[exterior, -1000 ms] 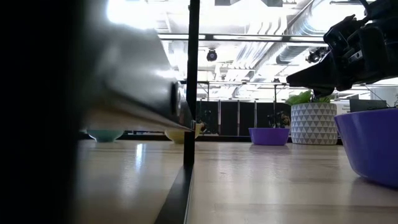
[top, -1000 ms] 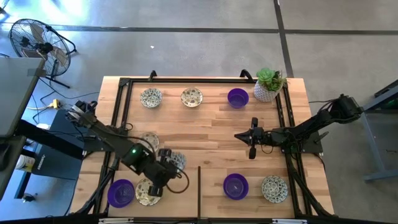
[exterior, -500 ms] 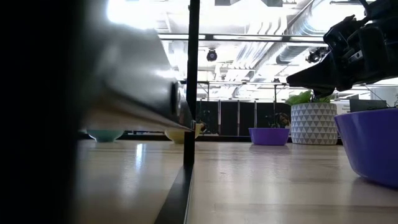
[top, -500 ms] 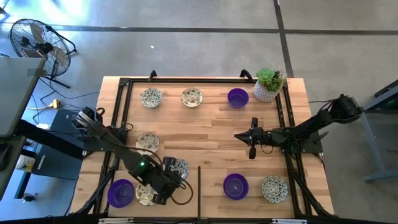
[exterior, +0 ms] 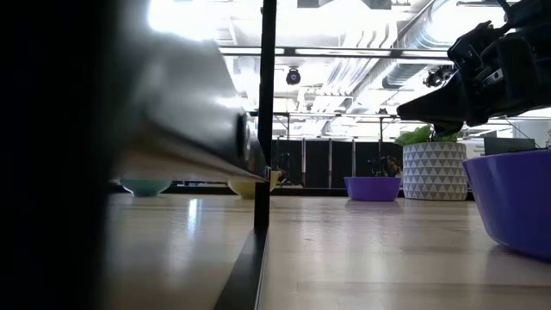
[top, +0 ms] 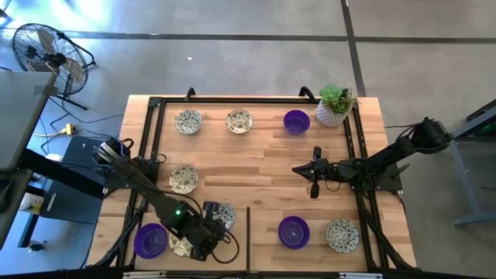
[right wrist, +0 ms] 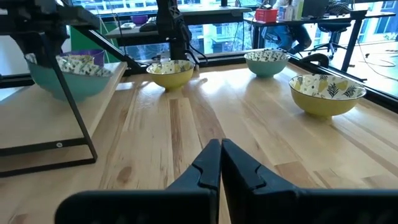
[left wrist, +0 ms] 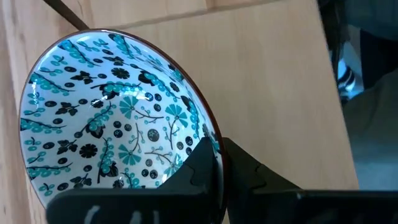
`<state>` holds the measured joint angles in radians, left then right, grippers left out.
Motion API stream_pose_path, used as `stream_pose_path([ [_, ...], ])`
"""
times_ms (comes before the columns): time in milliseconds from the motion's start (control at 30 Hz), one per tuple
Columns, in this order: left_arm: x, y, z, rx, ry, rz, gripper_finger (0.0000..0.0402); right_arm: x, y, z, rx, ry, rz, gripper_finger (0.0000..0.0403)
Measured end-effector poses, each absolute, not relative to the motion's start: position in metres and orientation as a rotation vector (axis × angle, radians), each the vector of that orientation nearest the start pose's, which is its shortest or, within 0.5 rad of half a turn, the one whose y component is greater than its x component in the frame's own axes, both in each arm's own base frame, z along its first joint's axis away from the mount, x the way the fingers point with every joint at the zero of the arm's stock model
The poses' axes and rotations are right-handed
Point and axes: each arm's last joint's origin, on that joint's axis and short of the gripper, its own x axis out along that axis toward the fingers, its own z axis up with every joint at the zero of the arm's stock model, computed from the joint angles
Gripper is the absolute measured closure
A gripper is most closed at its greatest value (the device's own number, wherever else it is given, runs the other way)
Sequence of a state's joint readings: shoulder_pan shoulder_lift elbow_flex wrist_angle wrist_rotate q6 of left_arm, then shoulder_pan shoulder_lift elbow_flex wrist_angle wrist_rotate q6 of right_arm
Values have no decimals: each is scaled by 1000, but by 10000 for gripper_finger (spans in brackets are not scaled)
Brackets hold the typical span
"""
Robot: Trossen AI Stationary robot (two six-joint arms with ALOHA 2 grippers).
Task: Pick & Place Mini bowls
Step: Put the middle blue patterned bowl on the shelf
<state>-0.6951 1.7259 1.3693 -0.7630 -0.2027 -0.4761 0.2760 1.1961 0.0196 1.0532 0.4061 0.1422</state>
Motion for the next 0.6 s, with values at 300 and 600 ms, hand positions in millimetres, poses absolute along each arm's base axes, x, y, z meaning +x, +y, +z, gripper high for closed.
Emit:
stream_pose_path([
  [300, 294, -246, 254, 167, 1087, -182, 392, 163, 34, 135, 56, 104, -143, 402],
  [600, 300, -256, 240, 188, 1178, -183, 392, 163, 34, 133, 59, 118, -143, 402],
])
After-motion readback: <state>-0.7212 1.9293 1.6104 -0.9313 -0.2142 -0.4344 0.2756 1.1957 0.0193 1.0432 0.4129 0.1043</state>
